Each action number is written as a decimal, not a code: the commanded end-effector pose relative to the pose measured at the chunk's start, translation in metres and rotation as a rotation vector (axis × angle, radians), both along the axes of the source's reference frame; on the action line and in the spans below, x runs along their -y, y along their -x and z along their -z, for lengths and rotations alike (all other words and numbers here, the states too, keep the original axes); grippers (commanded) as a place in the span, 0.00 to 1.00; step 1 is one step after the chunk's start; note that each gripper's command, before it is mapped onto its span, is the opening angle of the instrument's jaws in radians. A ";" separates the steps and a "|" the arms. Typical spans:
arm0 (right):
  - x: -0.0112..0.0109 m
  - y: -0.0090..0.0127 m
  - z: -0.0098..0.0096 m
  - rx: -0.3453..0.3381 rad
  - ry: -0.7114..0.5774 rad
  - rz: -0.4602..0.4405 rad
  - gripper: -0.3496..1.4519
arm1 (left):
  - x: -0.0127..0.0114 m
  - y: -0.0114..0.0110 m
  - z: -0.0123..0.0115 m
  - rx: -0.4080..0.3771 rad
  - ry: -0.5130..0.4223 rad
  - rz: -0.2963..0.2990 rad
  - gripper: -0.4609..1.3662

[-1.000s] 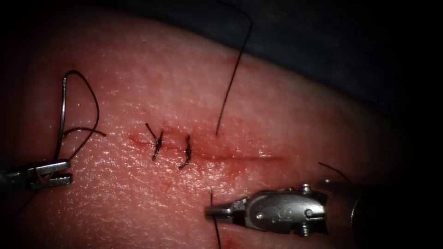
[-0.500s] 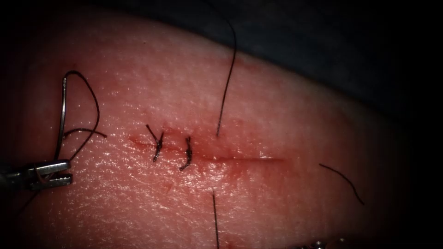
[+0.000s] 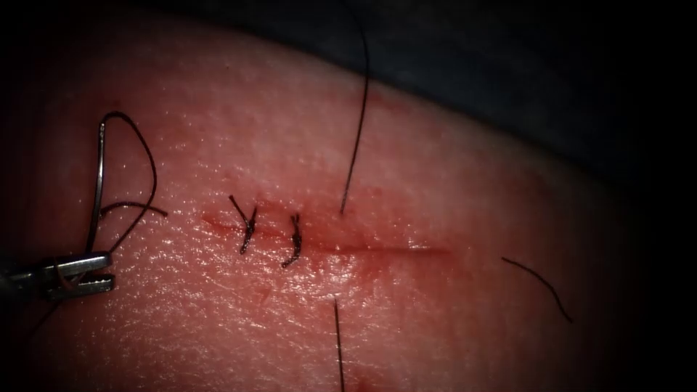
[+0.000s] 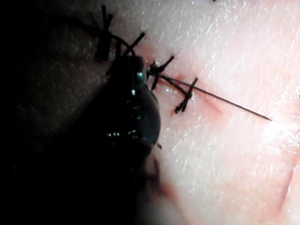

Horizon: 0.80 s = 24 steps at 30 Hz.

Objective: Wound Closure
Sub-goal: Repeatably pull the suture through the incision with the right tool

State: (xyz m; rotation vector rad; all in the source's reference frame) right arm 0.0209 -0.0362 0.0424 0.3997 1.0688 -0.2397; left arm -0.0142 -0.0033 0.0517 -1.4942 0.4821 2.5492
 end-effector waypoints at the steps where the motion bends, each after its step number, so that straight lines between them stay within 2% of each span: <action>1: 0.0003 0.0001 0.0003 0.000 -0.011 0.001 0.00 | 0.0000 0.0000 0.0000 0.000 -0.003 -0.005 0.06; 10: 0.0027 0.0006 0.0019 -0.010 -0.080 0.060 0.00 | 0.0000 0.0002 0.0000 -0.001 0.002 -0.008 0.06; 16: 0.0039 0.0009 0.0019 0.021 -0.146 0.087 0.00 | 0.0000 0.0002 0.0000 -0.001 0.002 -0.008 0.06; 19: 0.0037 0.0012 0.0019 0.034 -0.162 0.078 0.00 | 0.0000 0.0002 0.0000 -0.001 0.002 -0.008 0.06; 20: 0.0034 0.0014 0.0018 0.036 -0.162 0.048 0.11 | 0.0001 0.0002 0.0000 -0.001 0.003 -0.008 0.06; 21: 0.0030 0.0018 0.0018 0.033 -0.152 0.020 0.32 | 0.0001 0.0003 0.0000 -0.001 0.003 -0.008 0.06; 22: 0.0027 0.0021 0.0017 0.032 -0.141 -0.007 0.48 | 0.0001 0.0003 0.0000 -0.001 0.003 -0.008 0.06; 23: 0.0023 0.0025 0.0017 0.036 -0.131 -0.028 0.60 | 0.0001 0.0003 0.0000 -0.001 0.003 -0.008 0.06; 24: 0.0019 0.0030 0.0017 0.043 -0.121 -0.049 0.66 | 0.0001 0.0004 0.0000 -0.001 0.003 -0.007 0.06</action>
